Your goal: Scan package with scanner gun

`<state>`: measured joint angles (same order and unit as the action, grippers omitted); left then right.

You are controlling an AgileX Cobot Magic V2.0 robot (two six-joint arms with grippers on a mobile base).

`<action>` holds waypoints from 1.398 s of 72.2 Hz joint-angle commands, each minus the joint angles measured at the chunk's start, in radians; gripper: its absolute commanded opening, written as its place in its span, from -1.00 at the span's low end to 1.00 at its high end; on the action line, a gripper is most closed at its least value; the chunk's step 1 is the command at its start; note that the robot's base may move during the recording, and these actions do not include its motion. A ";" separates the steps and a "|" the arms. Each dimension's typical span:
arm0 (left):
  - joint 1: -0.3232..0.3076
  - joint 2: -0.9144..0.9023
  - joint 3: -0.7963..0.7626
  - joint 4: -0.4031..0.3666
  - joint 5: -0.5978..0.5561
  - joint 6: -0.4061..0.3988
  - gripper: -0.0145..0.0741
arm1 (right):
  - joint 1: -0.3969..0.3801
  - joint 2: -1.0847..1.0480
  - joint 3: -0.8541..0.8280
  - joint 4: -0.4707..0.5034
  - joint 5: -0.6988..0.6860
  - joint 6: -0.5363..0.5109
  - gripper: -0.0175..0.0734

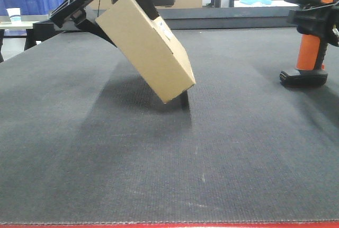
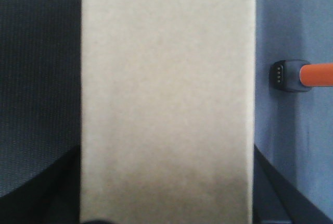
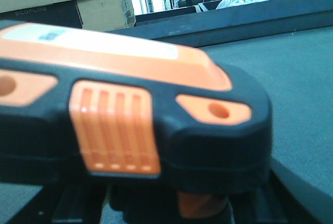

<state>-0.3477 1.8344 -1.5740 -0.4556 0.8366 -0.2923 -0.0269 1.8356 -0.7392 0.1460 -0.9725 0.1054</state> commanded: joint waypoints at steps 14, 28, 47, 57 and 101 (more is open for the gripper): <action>-0.007 -0.003 -0.002 -0.020 0.006 -0.006 -0.92 | 0.000 -0.006 -0.008 -0.012 -0.028 0.006 0.57; -0.007 -0.003 -0.002 -0.020 0.006 -0.006 -0.92 | 0.000 -0.006 -0.008 -0.012 -0.028 0.006 0.63; -0.007 -0.003 -0.002 -0.020 0.006 -0.006 -0.92 | 0.000 -0.072 0.101 -0.073 -0.030 0.008 0.63; -0.007 -0.003 -0.002 -0.020 0.006 -0.006 -0.92 | 0.000 -0.112 0.195 -0.073 -0.075 0.008 0.63; 0.089 -0.158 -0.002 0.542 0.229 0.003 -0.92 | 0.000 -0.584 0.475 -0.084 0.108 0.008 0.04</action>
<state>-0.2847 1.6984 -1.5740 -0.0245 1.0287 -0.2923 -0.0269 1.3302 -0.2734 0.0713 -0.9612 0.1121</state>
